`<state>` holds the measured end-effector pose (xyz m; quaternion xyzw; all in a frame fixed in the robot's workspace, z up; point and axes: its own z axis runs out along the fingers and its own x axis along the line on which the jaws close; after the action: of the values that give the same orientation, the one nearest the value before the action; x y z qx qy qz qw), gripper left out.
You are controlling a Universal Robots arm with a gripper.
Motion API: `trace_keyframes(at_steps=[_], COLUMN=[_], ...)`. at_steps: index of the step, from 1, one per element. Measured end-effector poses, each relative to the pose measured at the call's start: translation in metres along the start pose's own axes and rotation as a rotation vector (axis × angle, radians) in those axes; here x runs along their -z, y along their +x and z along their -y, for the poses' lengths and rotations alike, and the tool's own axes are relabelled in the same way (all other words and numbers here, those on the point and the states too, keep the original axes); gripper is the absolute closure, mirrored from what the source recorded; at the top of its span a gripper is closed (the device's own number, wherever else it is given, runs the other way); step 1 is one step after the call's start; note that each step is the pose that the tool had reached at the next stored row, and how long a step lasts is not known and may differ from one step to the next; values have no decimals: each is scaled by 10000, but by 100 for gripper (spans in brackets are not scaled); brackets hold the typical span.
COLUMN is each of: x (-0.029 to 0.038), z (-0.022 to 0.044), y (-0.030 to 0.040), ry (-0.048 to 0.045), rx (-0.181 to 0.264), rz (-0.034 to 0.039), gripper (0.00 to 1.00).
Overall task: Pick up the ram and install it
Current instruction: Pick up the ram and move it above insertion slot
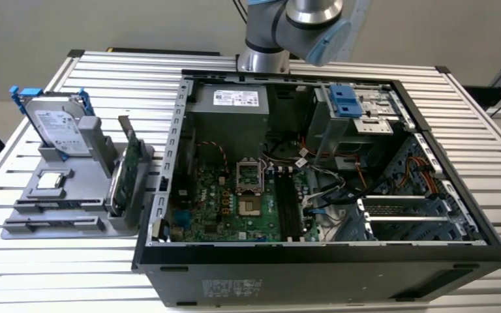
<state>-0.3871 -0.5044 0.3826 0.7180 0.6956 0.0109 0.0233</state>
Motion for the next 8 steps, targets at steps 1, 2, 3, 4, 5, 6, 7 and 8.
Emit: trace_keyframes(at_steps=[1, 2, 3, 4, 5, 6, 7, 8], x=[0, -1, 0, 0, 0, -1, 0, 1], z=[1, 0, 0, 0, 1, 1, 1, 0], y=[1, 1, 0, 0, 0, 0, 0, -1], ry=[7, 28, 72, 122, 155, 171, 175, 178], rx=[-2, -2, 0, 1, 1, 1, 0, 2], rz=[1, -4, -6, -8, -10, -11, -18, -33], gripper=[100, 100, 100, 100, 100, 100, 100, 100])
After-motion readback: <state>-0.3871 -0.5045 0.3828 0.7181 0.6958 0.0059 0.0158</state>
